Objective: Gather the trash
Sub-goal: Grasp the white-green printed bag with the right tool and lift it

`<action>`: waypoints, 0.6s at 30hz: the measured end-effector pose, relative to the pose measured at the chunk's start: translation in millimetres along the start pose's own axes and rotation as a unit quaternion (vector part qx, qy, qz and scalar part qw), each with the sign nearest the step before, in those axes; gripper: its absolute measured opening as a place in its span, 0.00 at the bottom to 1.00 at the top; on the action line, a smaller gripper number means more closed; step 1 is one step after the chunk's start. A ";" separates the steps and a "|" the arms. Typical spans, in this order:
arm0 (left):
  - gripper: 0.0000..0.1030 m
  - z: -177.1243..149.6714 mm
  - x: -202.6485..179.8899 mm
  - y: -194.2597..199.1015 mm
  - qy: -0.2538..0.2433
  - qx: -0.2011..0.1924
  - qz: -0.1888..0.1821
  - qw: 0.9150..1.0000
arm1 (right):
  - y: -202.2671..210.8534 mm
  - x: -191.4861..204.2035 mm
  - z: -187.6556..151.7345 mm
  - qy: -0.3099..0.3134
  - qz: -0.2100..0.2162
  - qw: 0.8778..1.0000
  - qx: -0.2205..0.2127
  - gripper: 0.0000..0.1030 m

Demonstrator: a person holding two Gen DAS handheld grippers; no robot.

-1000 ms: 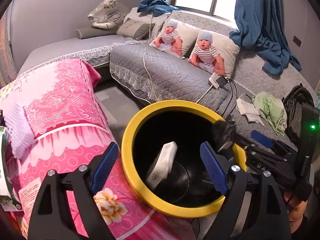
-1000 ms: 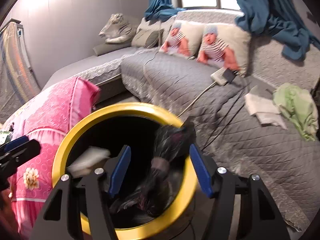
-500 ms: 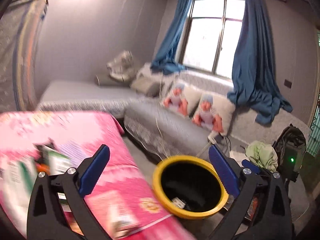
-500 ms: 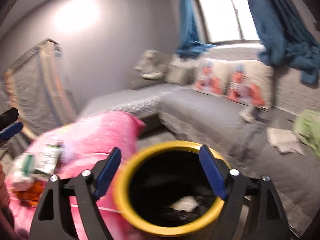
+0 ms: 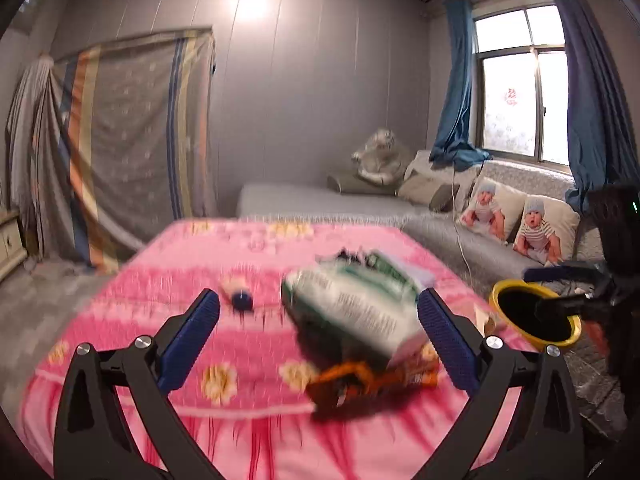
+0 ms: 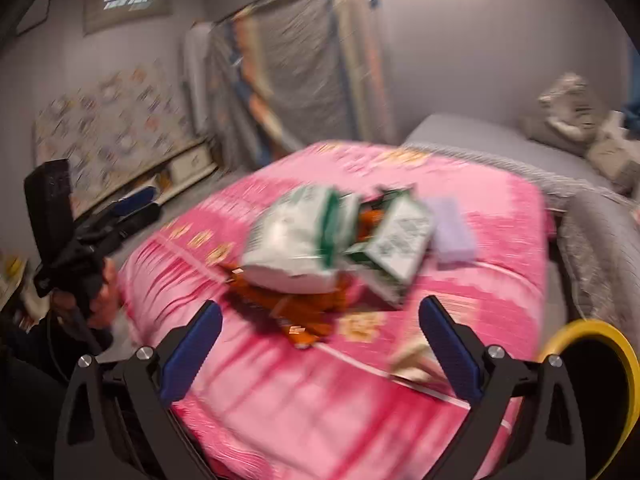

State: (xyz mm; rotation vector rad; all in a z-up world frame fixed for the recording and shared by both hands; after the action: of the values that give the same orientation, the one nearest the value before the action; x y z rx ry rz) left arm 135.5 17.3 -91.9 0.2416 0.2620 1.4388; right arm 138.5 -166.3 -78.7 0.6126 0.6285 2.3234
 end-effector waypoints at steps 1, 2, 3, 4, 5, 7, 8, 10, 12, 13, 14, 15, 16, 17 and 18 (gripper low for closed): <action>0.92 -13.8 6.3 -1.9 0.013 0.018 -0.014 1.000 | -14.0 9.9 9.9 0.006 0.010 1.000 0.018 0.92; 0.92 -22.4 9.7 -3.8 0.023 0.030 -0.025 0.999 | -25.4 17.7 14.8 0.006 0.019 0.999 0.033 0.92; 0.92 -29.1 10.7 -7.1 0.034 0.041 -0.037 0.998 | -36.6 21.2 23.5 0.002 0.028 0.999 0.047 0.92; 0.92 -34.5 12.1 -10.8 0.036 0.051 -0.043 0.997 | -48.9 22.1 31.4 -0.008 0.031 0.997 0.063 0.92; 0.92 -41.0 19.6 -13.7 0.036 0.056 -0.042 0.997 | -64.1 19.2 40.4 -0.022 0.026 0.996 0.086 0.92; 0.92 -46.0 23.2 -20.5 0.035 0.062 -0.043 0.996 | -87.1 12.9 49.6 -0.039 0.006 0.992 0.120 0.92; 0.92 -48.3 23.2 -22.6 0.035 0.067 -0.048 0.996 | -102.3 5.3 54.6 -0.054 -0.011 0.989 0.140 0.92; 0.92 -53.8 24.7 -23.4 0.035 0.073 -0.057 0.995 | -125.0 0.4 52.9 -0.073 -0.021 0.981 0.179 0.92; 0.92 -58.7 28.1 -25.8 0.033 0.076 -0.058 0.995 | -144.0 -4.0 50.8 -0.081 -0.038 0.976 0.197 0.92; 0.92 -62.2 28.8 -28.3 0.030 0.079 -0.058 0.995 | -149.6 -7.4 47.6 -0.081 -0.053 0.974 0.204 0.92; 0.92 -65.4 29.3 -30.0 0.027 0.081 -0.057 0.995 | -157.6 -10.6 47.2 -0.080 -0.063 0.971 0.215 0.92; 0.92 -67.5 29.4 -31.0 0.025 0.082 -0.055 0.995 | -163.8 -13.4 42.9 -0.080 -0.064 0.969 0.226 0.92; 0.92 -69.8 30.1 -32.5 0.022 0.084 -0.055 0.995 | -171.6 -15.9 37.8 -0.080 -0.065 0.966 0.239 0.92; 0.92 -72.6 30.6 -33.7 0.020 0.087 -0.055 0.994 | -177.5 -18.4 33.5 -0.081 -0.070 0.963 0.247 0.92; 0.92 -74.1 30.6 -34.8 0.020 0.089 -0.055 0.994 | -183.2 -17.4 30.1 -0.080 -0.075 0.962 0.251 0.92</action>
State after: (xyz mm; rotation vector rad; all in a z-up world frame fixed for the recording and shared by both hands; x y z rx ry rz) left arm 147.9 44.1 -174.2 0.3382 0.4320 1.3133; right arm 251.8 -46.0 -165.1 0.9325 1.1577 1.9500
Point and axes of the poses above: each gripper's, at about its wrist camera, not at the fingertips, and y roughly against the way its jaws point, x to its left, z to its top, the point moved 10 cm from there along -y, roughly the way its jaws point, and after that the axes turned 10 degrees about z, right-handed, at the moved point
